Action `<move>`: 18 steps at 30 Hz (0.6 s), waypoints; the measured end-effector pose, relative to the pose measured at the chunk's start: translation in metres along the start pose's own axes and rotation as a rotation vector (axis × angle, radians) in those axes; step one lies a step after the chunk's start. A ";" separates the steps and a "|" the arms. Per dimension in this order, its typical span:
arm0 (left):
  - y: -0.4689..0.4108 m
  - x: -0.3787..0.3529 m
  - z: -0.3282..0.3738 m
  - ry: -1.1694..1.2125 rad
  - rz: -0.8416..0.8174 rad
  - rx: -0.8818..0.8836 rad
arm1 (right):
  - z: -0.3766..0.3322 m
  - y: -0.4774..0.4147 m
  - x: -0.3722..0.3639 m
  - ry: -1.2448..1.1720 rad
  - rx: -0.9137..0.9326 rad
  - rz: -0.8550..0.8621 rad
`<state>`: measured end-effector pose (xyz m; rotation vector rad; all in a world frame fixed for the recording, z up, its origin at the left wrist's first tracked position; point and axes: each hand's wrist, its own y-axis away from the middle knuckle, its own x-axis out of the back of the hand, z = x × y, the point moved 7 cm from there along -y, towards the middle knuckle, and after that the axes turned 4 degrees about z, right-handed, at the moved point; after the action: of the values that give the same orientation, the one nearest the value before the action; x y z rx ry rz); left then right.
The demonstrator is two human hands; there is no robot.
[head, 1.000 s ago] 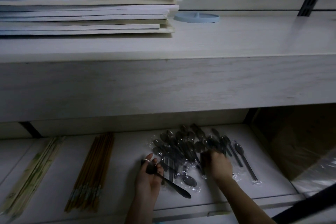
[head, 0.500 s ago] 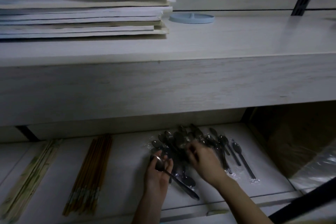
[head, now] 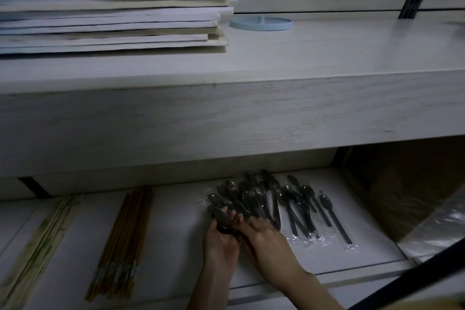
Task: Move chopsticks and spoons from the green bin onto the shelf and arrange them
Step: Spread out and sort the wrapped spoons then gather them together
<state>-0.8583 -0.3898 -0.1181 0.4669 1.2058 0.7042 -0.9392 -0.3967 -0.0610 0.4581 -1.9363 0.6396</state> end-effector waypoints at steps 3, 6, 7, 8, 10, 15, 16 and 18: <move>-0.002 0.000 -0.001 0.011 -0.007 0.017 | -0.001 0.000 -0.009 -0.085 -0.021 -0.103; -0.003 0.001 -0.001 -0.045 -0.028 0.030 | 0.002 0.000 -0.012 -0.111 -0.013 -0.098; -0.004 0.002 -0.001 -0.053 -0.030 0.032 | 0.001 0.000 -0.014 -0.125 -0.020 -0.129; -0.005 0.003 0.000 -0.050 -0.028 0.035 | 0.001 0.001 -0.016 -0.148 -0.019 -0.146; -0.008 0.005 0.000 -0.046 -0.020 0.049 | 0.002 0.004 -0.022 -0.190 -0.014 -0.166; -0.013 0.010 -0.001 -0.027 -0.005 0.027 | 0.005 0.005 -0.025 -0.210 -0.079 -0.206; -0.012 0.010 -0.001 -0.009 -0.018 0.023 | 0.004 0.005 -0.023 -0.219 -0.084 -0.205; -0.012 0.009 -0.002 0.006 -0.042 0.020 | 0.004 0.005 -0.018 -0.262 -0.083 -0.186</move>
<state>-0.8554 -0.3918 -0.1331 0.4547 1.2258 0.6588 -0.9371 -0.3950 -0.0801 0.6887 -2.1250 0.3927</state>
